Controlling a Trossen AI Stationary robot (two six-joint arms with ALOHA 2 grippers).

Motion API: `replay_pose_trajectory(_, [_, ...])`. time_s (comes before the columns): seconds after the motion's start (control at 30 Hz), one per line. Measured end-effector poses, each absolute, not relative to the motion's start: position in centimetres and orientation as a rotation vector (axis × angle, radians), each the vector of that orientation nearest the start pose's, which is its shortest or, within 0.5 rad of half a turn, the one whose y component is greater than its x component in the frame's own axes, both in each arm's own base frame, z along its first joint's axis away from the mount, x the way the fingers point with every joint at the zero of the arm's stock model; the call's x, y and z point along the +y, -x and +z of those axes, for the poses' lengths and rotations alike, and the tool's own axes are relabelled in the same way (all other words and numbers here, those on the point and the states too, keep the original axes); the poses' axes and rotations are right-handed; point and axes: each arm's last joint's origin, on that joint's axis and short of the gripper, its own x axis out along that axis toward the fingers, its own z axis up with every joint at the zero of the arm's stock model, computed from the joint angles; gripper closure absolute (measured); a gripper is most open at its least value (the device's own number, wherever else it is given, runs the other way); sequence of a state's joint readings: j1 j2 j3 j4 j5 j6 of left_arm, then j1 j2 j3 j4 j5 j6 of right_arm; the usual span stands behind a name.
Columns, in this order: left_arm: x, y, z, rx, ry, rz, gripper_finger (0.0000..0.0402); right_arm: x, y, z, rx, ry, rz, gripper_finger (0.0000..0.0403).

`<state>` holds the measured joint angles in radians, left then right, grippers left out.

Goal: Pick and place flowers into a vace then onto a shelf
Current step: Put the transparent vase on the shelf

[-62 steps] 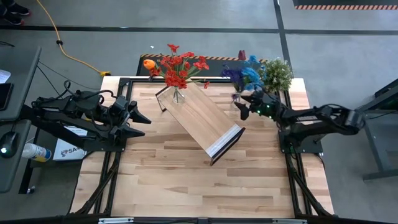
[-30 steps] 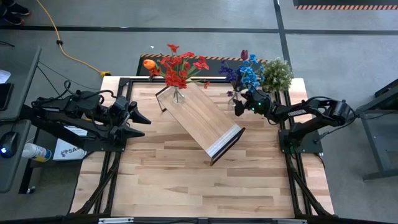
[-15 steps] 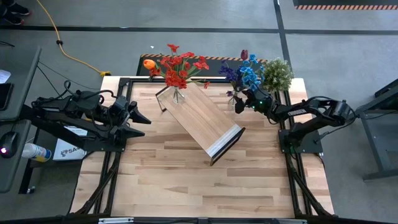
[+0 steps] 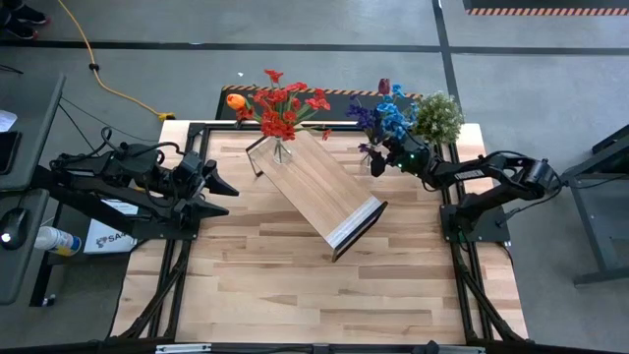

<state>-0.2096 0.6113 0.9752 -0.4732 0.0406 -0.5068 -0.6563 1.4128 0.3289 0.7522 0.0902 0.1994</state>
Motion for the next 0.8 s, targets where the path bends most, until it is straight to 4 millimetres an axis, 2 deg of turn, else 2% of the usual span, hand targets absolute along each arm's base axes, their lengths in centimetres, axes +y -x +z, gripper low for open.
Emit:
replay_pose_trajectory(0.5, [-2.4,-10.5,38.8,0.17,0.494,-0.217,0.0069,-14.8,-18.7,14.1,0.261,-0.284,-0.788,0.0138])
replay_pose_trajectory(0.8, [-2.4,-10.5,38.8,0.17,0.495,-0.217,0.0069,-15.9,-20.2,13.6,0.275,-0.289,-0.783,0.015])
